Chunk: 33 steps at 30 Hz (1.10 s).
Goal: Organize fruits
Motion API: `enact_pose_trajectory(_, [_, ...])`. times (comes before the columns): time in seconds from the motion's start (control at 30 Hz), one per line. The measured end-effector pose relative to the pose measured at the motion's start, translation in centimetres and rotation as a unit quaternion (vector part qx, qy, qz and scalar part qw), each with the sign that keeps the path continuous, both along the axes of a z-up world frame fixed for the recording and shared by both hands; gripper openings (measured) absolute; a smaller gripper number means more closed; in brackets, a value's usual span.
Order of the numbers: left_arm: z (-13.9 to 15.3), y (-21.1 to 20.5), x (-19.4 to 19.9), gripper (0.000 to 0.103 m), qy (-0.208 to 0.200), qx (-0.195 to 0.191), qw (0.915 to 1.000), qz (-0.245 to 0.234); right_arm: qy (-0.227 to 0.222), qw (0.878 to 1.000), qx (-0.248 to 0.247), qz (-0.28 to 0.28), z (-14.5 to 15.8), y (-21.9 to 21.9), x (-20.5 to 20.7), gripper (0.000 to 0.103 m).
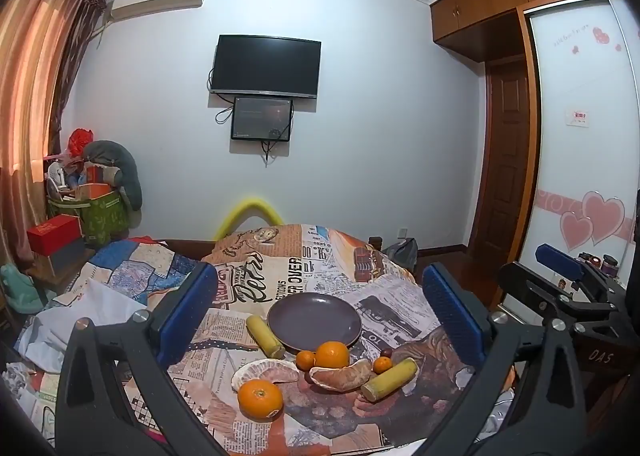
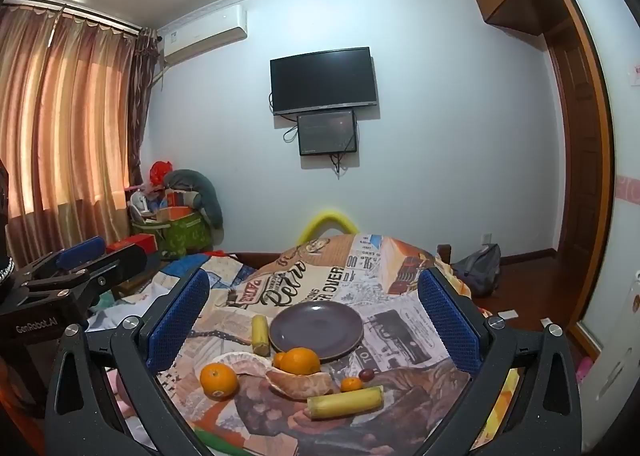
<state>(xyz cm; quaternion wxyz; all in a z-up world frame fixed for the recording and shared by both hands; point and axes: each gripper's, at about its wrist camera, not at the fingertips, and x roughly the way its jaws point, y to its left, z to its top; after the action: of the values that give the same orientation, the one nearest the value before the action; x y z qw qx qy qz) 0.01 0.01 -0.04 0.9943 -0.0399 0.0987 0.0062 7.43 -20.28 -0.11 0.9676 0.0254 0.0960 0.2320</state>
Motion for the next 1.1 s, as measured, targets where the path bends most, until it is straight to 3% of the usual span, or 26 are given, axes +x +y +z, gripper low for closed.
enact_pose_trajectory(1.1, [-0.03, -0.30, 0.01, 0.103, 0.002, 0.004, 1.0000, -0.003, -0.004, 1.000, 0.007, 0.000, 0.27, -0.10, -0.18, 0.103])
